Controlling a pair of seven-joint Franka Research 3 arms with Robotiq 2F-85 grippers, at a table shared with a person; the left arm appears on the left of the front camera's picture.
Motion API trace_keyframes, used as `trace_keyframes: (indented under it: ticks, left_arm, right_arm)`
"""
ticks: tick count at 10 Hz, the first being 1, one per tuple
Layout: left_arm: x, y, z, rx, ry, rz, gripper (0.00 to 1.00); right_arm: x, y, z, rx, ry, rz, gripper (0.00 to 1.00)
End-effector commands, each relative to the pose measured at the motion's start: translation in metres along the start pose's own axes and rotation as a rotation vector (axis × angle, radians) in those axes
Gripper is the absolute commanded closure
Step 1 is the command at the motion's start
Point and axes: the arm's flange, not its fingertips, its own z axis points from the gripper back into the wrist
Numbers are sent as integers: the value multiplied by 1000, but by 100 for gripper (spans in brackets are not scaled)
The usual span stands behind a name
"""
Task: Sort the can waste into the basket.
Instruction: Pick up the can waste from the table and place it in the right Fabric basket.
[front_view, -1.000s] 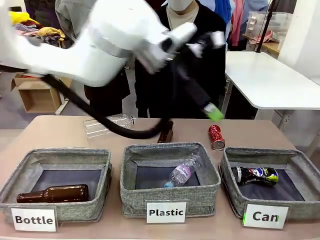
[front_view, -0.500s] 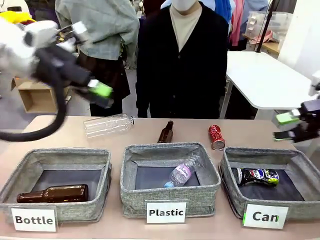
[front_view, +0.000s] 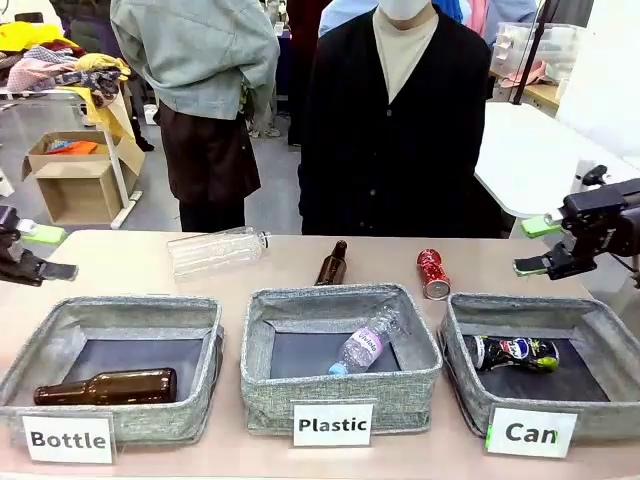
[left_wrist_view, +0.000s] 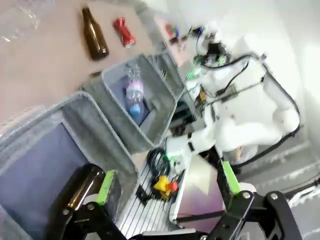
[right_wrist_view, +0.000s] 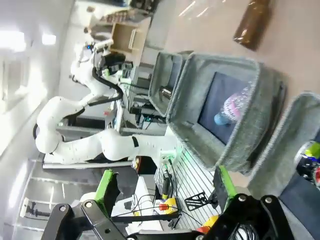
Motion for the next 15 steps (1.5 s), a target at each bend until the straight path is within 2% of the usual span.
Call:
trace_keyframes:
  ticks: [1,2,15]
  left_arm:
    - [2,-17,-15,36,66,-40,0]
    - [2,-17,-15,36,66,-40,0]
    - [2,-17,-15,36,66,-40,0]
  right_arm:
    - [2,-11,22,-88,-128,-67,0]
    - [0,0,0,0,0,0,0]
    - [0,0,0,0,0,0,0]
